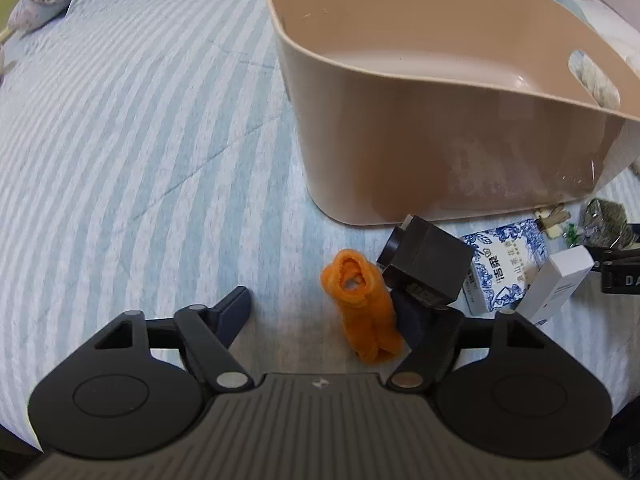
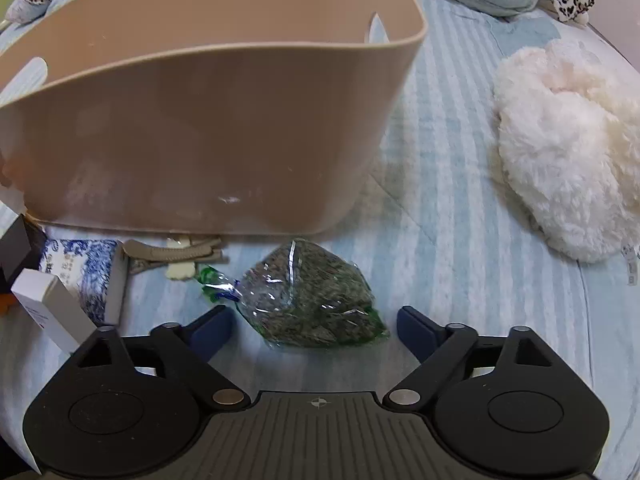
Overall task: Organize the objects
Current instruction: 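Grasp the orange sock with the left tool while the right tool grasps the herb bag, then lift both items over the basket and release them inside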
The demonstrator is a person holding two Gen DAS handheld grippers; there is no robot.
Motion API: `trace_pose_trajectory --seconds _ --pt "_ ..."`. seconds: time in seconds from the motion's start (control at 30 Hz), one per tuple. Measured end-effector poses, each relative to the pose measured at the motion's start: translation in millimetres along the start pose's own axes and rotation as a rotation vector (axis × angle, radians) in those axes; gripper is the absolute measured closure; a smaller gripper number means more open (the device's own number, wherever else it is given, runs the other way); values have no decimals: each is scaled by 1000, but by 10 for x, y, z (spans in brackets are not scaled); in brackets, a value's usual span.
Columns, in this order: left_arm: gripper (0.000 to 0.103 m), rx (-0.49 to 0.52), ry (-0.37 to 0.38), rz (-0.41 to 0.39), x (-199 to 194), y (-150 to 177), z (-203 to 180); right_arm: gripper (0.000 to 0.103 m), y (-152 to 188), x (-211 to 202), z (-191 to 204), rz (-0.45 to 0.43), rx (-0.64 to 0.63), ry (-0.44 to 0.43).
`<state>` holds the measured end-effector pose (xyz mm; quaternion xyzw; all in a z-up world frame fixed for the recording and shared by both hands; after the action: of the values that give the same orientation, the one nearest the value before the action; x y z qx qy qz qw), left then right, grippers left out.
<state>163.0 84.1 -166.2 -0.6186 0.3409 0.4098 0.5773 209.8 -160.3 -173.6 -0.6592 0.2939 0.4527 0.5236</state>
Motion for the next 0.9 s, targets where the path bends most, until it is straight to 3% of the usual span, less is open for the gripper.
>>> trace_pose_trajectory --seconds 0.07,0.17,0.27,0.4,0.67,0.9 --pt "41 -21 19 -2 -28 18 20 34 2 -23 14 -12 -2 -11" --pt "68 -26 42 -7 -97 39 19 37 28 -58 10 -19 9 -10" --pt "82 -35 77 -3 -162 46 6 41 55 -108 10 -22 29 -17" --pt "88 -19 87 -17 -257 57 6 42 125 -208 4 -22 35 -20" --pt "89 -14 97 -57 -486 25 55 42 192 -516 12 -68 71 -42" --pt "89 0 128 -93 -695 -128 -33 42 148 -912 23 -159 84 -69"
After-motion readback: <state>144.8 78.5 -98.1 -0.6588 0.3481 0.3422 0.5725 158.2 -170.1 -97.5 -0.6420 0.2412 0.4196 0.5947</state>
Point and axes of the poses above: each gripper's, at about its wrist camera, not at the fingertips, and x roughly the way its jaws point, z to its left, y to its underside, the point moved 10 cm from there along x, roughly the way its jaws point, and after that the axes turned 3 degrees about -x, right-handed, at the moved point
